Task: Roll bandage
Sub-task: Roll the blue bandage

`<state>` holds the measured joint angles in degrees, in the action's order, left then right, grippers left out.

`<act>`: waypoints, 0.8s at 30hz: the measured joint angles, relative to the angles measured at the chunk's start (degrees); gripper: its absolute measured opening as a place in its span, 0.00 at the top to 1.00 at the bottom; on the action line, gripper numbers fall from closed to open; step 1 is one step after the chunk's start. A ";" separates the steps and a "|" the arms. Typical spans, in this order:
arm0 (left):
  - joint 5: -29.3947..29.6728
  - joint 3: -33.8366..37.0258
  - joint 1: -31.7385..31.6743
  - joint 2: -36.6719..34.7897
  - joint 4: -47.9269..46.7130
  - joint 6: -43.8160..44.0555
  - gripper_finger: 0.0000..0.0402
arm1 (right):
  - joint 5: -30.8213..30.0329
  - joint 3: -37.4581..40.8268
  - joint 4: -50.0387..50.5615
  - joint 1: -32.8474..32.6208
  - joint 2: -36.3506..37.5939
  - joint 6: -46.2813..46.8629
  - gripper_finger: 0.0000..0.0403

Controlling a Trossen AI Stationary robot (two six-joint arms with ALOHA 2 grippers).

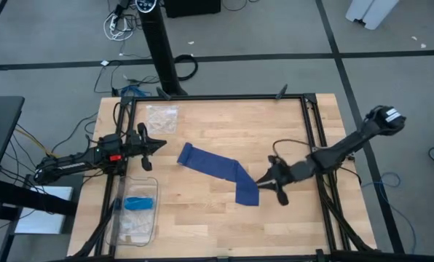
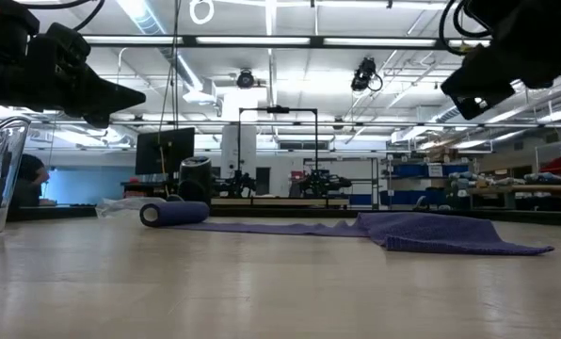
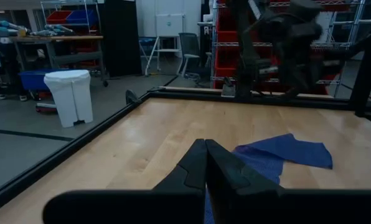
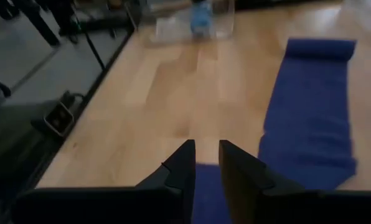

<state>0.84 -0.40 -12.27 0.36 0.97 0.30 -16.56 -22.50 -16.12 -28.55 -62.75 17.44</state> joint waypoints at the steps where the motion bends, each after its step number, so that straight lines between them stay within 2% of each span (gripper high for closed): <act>1: 0.00 -0.02 0.00 0.00 0.00 -0.02 0.97 | -1.44 -0.93 0.37 -1.42 -2.06 -0.01 0.81; 8: -0.02 -0.02 0.02 0.00 0.00 0.00 0.97 | -9.83 -10.38 0.51 -8.91 -18.17 1.40 0.80; 16: -0.02 -0.02 0.01 0.00 0.00 0.00 0.97 | -14.60 -21.90 4.54 -9.71 -36.06 7.58 0.80; 19: 0.00 -0.02 0.01 0.00 -0.01 0.00 0.97 | -17.10 -25.60 9.92 -8.48 -39.90 11.09 0.80; 24: -0.02 -0.02 0.02 -0.02 0.00 0.00 0.97 | -17.37 -28.73 14.98 -6.49 -42.07 14.03 0.80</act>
<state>0.82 -0.43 -12.25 0.34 0.97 0.30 -33.93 -51.23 -1.14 -35.03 -104.82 31.47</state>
